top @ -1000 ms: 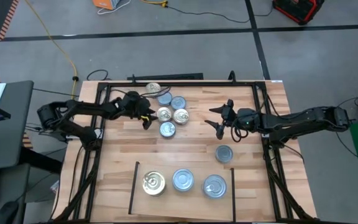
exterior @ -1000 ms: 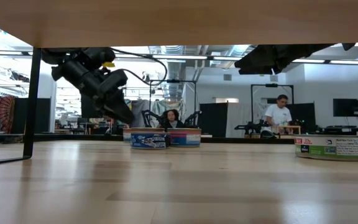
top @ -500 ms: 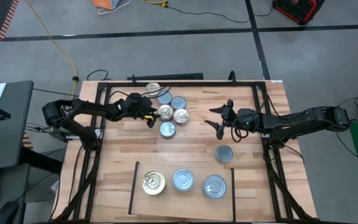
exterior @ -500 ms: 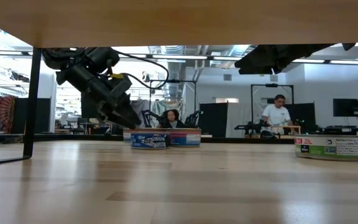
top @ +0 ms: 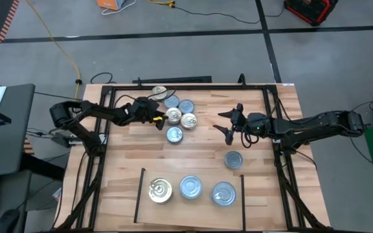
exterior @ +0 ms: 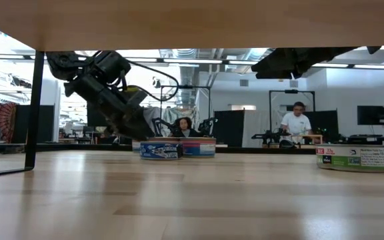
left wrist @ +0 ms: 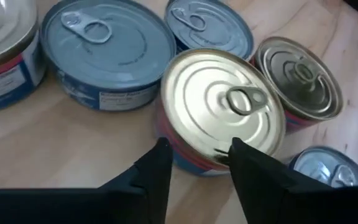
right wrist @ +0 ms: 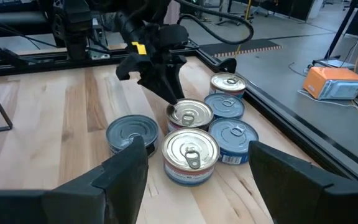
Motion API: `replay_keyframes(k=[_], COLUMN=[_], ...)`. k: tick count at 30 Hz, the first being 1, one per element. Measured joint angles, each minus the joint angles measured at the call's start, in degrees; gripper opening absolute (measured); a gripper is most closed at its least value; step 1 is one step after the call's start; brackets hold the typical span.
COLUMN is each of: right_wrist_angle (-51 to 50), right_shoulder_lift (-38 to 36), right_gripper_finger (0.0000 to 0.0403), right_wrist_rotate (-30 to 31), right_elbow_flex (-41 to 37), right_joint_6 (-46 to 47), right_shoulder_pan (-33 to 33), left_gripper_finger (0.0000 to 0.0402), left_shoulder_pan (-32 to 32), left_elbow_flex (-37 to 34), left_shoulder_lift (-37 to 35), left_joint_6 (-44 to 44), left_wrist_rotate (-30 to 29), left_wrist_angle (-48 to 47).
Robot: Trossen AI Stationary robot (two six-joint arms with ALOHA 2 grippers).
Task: Stack canned seafood by type on shelf
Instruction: Put the bottom left blue and pink tuna can on the top of the left stacked tuna cans on the shelf
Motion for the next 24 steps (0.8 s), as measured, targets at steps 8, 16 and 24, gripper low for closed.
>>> replay_keyframes(k=[8, 16, 24], right_wrist_angle=[0.0, -0.04, -0.07], right_shoulder_lift=[0.0, 0.0, 0.0], right_gripper_finger=[0.0302, 0.0302, 0.0302], right_wrist_rotate=[0.0, -0.01, -0.02], right_elbow_flex=[0.0, 0.0, 0.0], right_joint_6=[0.0, 0.02, 0.04], right_shoulder_pan=[0.04, 0.04, 0.0], left_gripper_finger=[0.0012, 0.0001, 0.0], left_shoulder_pan=[2.06, 2.46, 2.4], left_elbow_flex=[-0.02, -0.12, -0.28], left_shoulder_lift=[-0.57, -0.38, -4.35], left_joint_6=[3.33, 3.94, 6.22], left_wrist_rotate=[-0.56, -1.29, -2.49], left_wrist_angle=[-1.44, -7.25, -16.8])
